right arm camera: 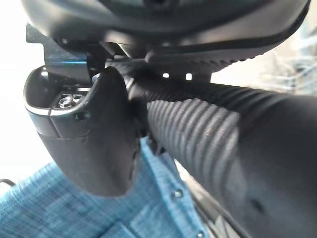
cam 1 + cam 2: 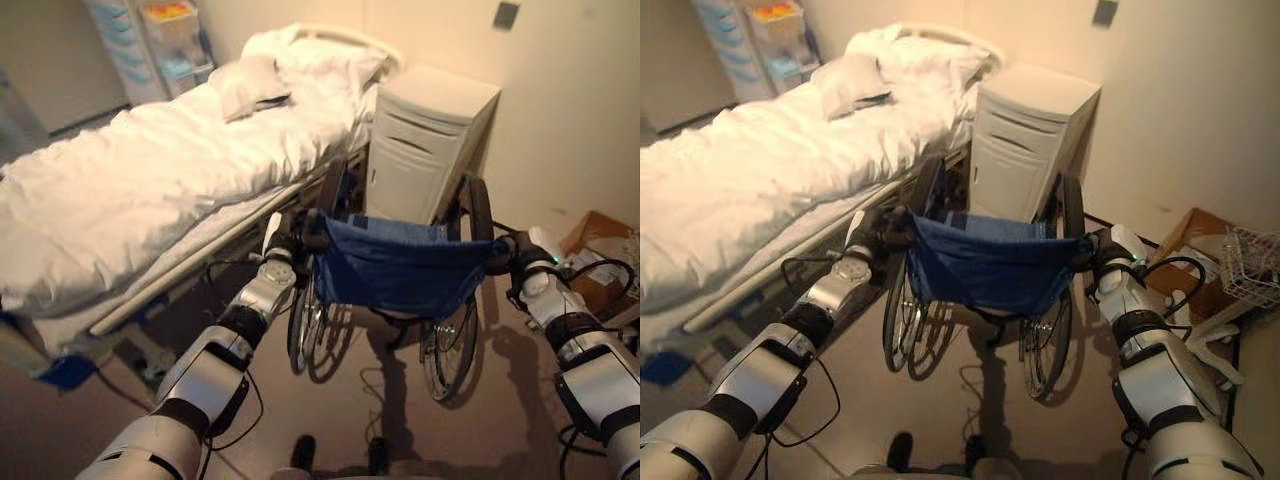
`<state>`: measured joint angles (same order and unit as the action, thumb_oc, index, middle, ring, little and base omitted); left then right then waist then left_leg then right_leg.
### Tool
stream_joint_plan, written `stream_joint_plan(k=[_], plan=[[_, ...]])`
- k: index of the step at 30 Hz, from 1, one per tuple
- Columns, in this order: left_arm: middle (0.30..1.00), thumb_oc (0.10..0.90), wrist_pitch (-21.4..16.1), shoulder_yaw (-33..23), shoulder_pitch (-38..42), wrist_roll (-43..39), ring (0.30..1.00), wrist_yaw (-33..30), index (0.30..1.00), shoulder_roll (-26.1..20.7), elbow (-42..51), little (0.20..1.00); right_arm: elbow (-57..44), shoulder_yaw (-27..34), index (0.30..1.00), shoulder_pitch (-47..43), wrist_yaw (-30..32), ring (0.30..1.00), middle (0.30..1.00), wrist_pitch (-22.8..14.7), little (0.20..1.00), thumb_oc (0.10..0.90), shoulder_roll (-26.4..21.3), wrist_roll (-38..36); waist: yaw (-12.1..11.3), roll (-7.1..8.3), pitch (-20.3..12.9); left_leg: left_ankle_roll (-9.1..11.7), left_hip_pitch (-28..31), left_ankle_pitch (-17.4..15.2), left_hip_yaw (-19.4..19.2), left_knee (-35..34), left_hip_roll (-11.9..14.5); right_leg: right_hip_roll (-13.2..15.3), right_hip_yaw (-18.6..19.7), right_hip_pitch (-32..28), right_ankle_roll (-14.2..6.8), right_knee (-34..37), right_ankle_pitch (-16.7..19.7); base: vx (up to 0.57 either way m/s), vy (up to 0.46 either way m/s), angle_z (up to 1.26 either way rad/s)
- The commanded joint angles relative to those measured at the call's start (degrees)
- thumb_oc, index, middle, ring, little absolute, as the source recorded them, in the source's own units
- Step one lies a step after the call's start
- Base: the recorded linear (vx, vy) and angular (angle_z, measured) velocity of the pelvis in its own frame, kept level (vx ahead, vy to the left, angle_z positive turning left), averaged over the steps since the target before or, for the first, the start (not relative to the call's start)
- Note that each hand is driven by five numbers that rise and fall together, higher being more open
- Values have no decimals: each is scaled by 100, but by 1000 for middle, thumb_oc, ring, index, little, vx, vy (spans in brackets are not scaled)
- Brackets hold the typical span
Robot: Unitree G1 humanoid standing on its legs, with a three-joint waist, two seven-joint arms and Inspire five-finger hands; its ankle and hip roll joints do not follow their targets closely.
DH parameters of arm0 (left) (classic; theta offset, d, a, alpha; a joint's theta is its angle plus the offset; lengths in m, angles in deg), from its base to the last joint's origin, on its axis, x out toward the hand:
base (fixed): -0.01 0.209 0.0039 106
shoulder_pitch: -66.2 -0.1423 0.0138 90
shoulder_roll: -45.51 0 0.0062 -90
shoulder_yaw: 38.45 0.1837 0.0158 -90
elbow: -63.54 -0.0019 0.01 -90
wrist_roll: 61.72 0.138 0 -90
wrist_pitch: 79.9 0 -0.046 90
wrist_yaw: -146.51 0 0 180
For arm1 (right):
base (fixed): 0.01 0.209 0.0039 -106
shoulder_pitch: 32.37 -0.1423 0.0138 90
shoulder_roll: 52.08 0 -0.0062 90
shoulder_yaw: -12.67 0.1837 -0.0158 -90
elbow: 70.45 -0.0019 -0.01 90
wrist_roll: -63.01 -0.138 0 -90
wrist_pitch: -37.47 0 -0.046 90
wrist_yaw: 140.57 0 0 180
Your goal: Push the wheelchair next to the bed
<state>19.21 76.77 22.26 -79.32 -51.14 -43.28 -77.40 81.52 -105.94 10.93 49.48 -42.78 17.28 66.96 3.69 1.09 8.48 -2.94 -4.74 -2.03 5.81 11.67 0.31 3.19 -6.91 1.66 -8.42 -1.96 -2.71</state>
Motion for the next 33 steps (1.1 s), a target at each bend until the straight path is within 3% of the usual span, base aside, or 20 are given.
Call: stream_joint_plan(k=[1,4,6,9,11,13,15,18,23,24,25,26,29,33], plan=[[300,400,427,342,-1267,186,300,455,300,-117,-623,300,-271,-523,300,255,-854,300,300,-550,300,400,881,-281,-349,336,-196,482,852,-487,-304,-245,-13,285,199,239,11,-58,683,189,-174,71],[300,400,391,336,-1178,195,300,501,300,-105,-683,300,-240,-506,300,314,-827,300,300,-520,300,400,854,-517,-243,342,-268,550,904,-445,-398,86,18,242,138,223,92,-65,626,136,-121,101],[300,400,260,348,-1101,163,300,461,300,-108,-754,300,-244,-377,300,547,-721,300,300,-557,300,400,887,-750,-110,322,-324,619,813,-25,-566,815,76,139,90,157,271,-130,461,150,-109,46],[300,400,263,355,-1068,150,300,485,300,-127,-714,300,-283,-345,300,731,-634,300,300,-580,300,400,913,-832,-131,313,-259,574,471,99,-609,1112,32,52,137,-72,367,-133,319,147,-42,24],[300,400,285,341,-1037,141,300,398,300,-120,-693,300,-239,-354,300,725,-599,300,300,-617,300,400,991,-758,-202,238,-158,581,420,130,-625,655,68,-24,197,-335,344,-139,189,294,74,4],[300,400,333,379,-930,-26,300,234,300,-128,-711,300,-269,-457,300,640,-485,300,300,-586,300,400,1145,-618,-370,102,-31,690,11,585,-394,-338,191,-141,413,-730,340,-81,12,397,194,-32],[300,400,328,379,-858,-84,300,186,300,-143,-751,300,-297,-479,300,577,-455,300,300,-588,300,400,1160,-573,-461,63,18,737,-174,750,-360,-775,181,-156,509,-963,317,0,-64,282,158,-62],[300,400,289,316,-839,-70,300,206,300,-188,-855,300,-277,-440,300,588,-459,300,300,-707,300,400,1119,-495,-479,63,-55,574,-129,376,-394,-659,20,62,451,-884,160,-178,-155,274,155,-92],[300,400,176,238,-796,-30,300,186,300,-374,-1069,300,-137,-439,300,512,-506,300,300,-899,300,400,1132,-436,-573,0,-270,454,301,365,-434,-1250,-105,220,144,-697,16,-369,-125,201,90,-50],[467,511,170,234,-796,-20,467,128,467,-380,-1089,467,-84,-436,300,471,-508,300,300,-925,300,400,1157,-471,-595,-3,-303,442,333,377,-500,-1316,-102,236,39,-637,-1,-433,-91,53,12,15],[589,593,175,233,-802,-9,589,100,589,-378,-1087,589,-70,-432,300,462,-503,300,300,-935,300,400,1165,-480,-601,-5,-310,440,346,380,-531,-1328,-92,241,5,-618,-5,-453,-84,82,9,-3],[900,800,155,200,-859,6,900,6,900,-363,-1057,900,-31,-411,900,453,-426,900,900,-986,900,800,1212,-481,-645,0,-331,440,408,386,-647,-1368,-68,284,-190,-555,-34,-503,-24,76,2,-22],[900,800,145,64,-1080,49,900,-260,900,-400,-776,900,-129,-403,900,448,-467,900,900,-1064,900,800,1300,-505,-776,-7,-333,455,599,385,-890,-1490,-1,379,-603,-594,-66,-402,29,66,-1,-28],[900,800,102,-61,-1310,131,900,-458,900,-431,-422,900,-240,-349,900,500,-426,900,900,-1226,900,800,1273,-623,-873,13,-354,484,681,370,-1111,-1517,58,391,-879,-680,-26,-124,77,59,-20,-38]])
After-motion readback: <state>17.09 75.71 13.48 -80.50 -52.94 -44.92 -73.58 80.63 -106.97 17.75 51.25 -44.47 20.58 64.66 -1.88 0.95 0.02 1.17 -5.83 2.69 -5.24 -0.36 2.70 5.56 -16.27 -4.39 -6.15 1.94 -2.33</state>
